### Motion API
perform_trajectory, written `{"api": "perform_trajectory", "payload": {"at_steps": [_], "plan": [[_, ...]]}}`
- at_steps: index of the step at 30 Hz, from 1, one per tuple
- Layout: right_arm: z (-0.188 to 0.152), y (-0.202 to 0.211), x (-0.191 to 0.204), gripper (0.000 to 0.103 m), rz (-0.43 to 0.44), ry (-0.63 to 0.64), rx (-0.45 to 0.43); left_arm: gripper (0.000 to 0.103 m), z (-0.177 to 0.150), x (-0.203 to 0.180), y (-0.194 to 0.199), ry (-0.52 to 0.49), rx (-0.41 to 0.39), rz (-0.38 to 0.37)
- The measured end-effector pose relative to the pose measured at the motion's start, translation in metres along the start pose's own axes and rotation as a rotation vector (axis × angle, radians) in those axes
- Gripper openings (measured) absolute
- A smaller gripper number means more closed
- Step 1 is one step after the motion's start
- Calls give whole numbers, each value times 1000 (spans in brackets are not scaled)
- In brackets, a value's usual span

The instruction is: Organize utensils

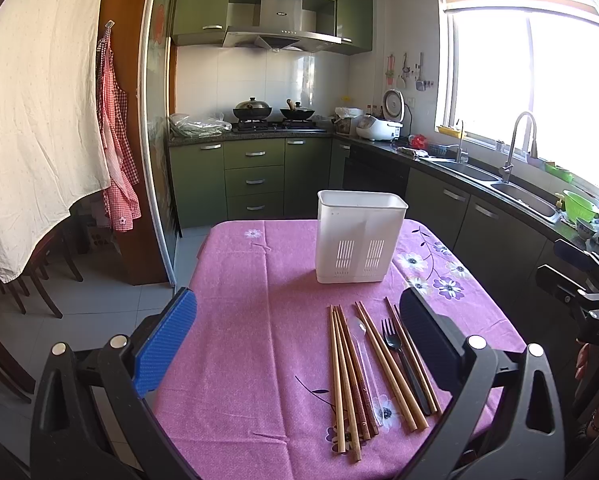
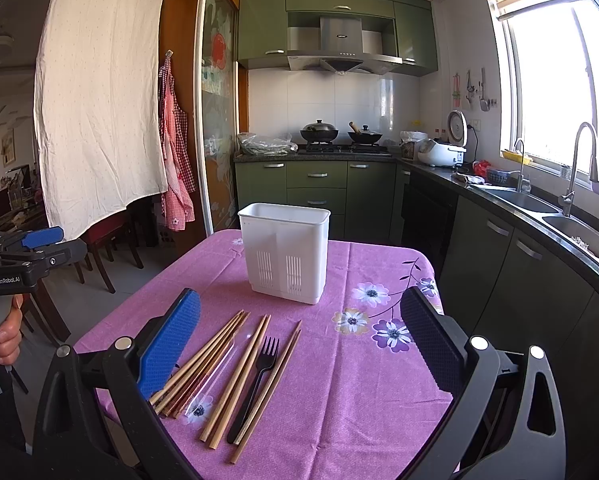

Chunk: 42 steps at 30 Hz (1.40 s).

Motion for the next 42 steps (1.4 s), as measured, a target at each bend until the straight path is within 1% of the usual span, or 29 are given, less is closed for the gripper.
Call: {"api": "perform_trajectory", "payload": {"at_steps": [10, 12, 42], "plan": [[-6, -8, 2, 99, 6, 3, 9, 97, -3, 0, 1, -1, 1, -2], [-6, -7, 3, 99, 8, 2, 9, 97, -8, 1, -4, 0, 7, -2], [-8, -15, 1, 99, 8, -1, 21, 97, -10, 1, -6, -3, 9, -4]]}}
Point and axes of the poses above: each gripper's, at about its wrist camera, not at the fingertips, and y roughly against the way its jaws point, x to its left, z to its top, the point moved 6 cm from there along -y, roughly the way its jaws point, and after that the axes turned 9 degrees about y, right-handed, at the moved point
